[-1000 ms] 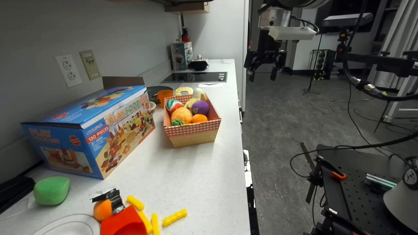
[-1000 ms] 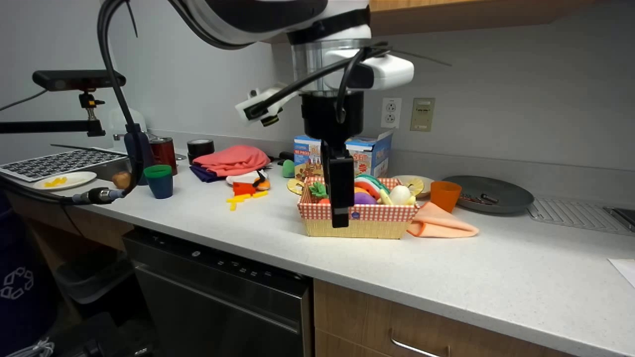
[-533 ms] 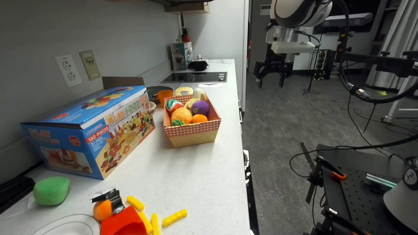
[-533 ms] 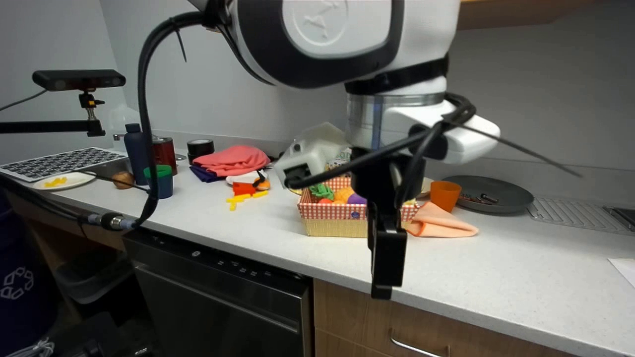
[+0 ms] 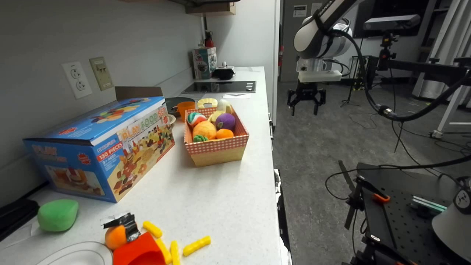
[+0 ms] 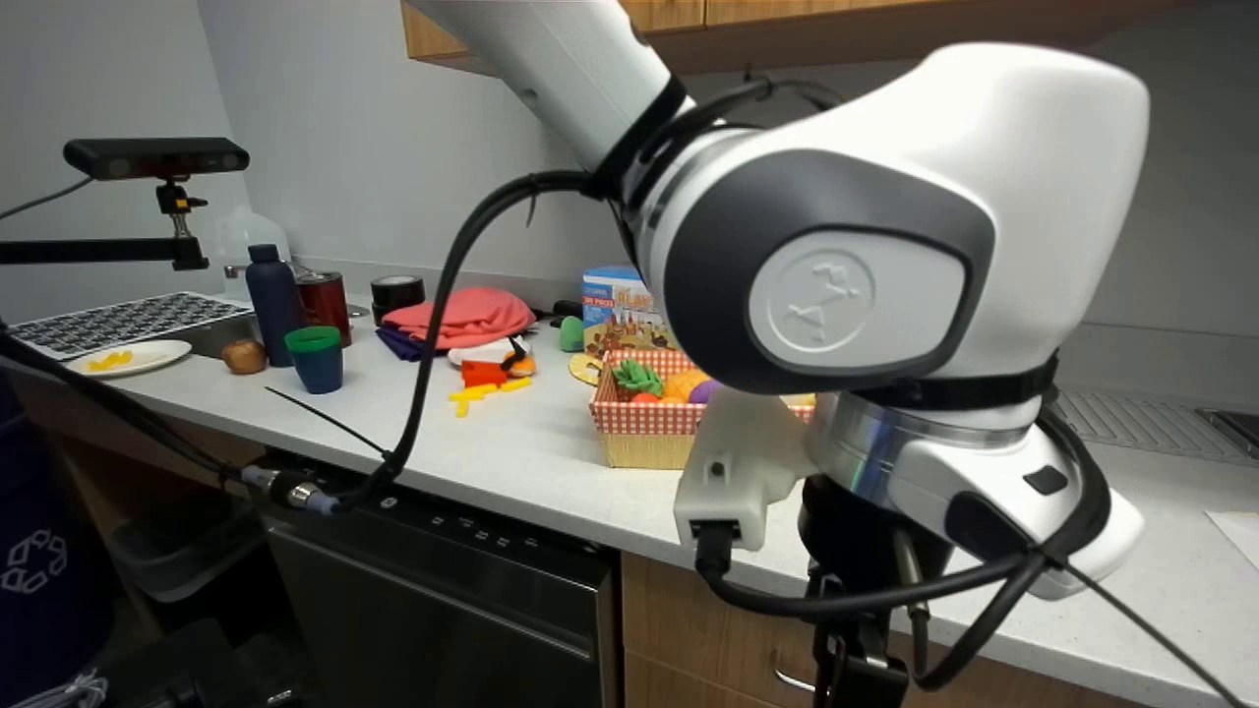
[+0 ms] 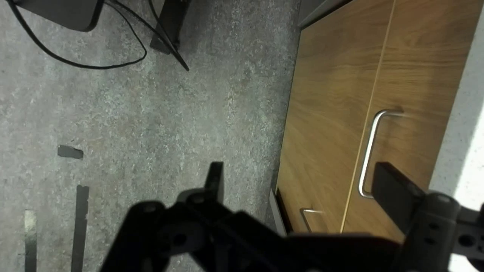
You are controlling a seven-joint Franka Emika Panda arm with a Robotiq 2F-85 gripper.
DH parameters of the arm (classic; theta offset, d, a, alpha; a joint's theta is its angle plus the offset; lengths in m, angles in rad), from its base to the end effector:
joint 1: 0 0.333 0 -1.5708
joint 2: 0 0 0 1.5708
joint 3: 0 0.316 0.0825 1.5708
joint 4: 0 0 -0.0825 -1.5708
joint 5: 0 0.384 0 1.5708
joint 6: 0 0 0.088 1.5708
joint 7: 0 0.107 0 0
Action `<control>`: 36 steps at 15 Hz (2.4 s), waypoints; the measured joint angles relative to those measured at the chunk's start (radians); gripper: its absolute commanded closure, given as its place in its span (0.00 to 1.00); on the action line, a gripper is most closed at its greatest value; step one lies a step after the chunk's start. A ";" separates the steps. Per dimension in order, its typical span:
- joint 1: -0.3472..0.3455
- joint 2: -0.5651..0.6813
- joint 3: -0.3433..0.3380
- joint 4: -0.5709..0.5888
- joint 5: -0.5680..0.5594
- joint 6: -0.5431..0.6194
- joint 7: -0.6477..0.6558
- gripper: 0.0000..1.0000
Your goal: Open the top right drawer
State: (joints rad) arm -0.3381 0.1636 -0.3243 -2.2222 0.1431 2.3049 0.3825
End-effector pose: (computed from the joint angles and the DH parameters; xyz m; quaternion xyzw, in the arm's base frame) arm 0.4245 -0.3269 0.2992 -0.8405 0.5401 0.0310 0.0300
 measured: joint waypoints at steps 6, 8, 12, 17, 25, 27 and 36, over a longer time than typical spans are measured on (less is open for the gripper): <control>0.000 0.091 0.001 0.069 0.048 -0.018 -0.024 0.00; 0.000 0.090 0.001 0.072 0.048 -0.023 -0.024 0.00; 0.000 0.097 -0.001 0.065 0.048 -0.020 -0.023 0.00; -0.027 0.134 -0.013 0.044 0.060 0.013 -0.050 0.00; -0.067 0.195 0.033 0.041 0.287 0.032 -0.227 0.00; -0.067 0.201 0.055 0.042 0.334 0.034 -0.245 0.00; -0.067 0.206 0.075 0.041 0.377 0.055 -0.254 0.00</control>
State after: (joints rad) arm -0.4053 0.3695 -0.2492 -2.1809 0.5204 2.3604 0.1287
